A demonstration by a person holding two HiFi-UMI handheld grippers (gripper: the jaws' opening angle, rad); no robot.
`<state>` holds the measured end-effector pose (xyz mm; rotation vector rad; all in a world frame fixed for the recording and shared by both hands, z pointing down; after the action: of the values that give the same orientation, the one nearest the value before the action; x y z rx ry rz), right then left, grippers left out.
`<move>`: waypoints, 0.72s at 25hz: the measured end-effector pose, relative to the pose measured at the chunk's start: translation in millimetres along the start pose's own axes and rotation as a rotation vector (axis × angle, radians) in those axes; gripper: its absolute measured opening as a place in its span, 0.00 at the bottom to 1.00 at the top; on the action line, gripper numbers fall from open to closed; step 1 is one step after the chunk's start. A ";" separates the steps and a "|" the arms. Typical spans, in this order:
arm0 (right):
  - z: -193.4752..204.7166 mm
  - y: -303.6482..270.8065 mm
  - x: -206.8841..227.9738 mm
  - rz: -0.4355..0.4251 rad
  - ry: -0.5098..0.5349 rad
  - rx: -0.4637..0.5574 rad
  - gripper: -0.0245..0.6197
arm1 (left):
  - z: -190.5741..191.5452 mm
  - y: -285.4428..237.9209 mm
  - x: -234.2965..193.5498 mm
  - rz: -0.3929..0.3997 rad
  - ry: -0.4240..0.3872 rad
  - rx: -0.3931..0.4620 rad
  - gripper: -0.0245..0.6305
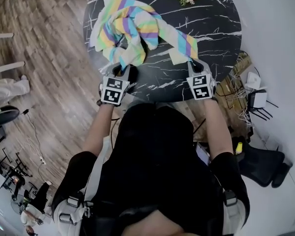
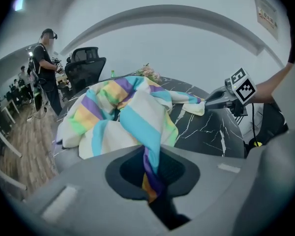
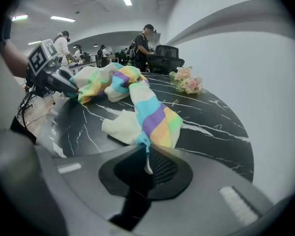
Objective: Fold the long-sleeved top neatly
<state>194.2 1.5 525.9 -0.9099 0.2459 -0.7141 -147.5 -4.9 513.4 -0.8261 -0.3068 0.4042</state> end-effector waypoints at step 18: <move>36.1 45.9 47.5 0.171 -0.061 -0.105 0.08 | 10.2 18.4 -61.3 -0.096 0.017 -0.036 0.08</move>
<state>268.1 11.7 516.0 -0.9959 0.3058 -0.5181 -210.0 -15.3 499.4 -0.8460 -0.3379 0.3023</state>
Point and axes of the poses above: the fingertips, and each gripper's own axes: y backward along the fingers, x to its right, z out of its underside, the point moved 10 cm from there along y, backward along the fingers, and after that the axes turned 14 degrees about -z, right-handed, at the moved point
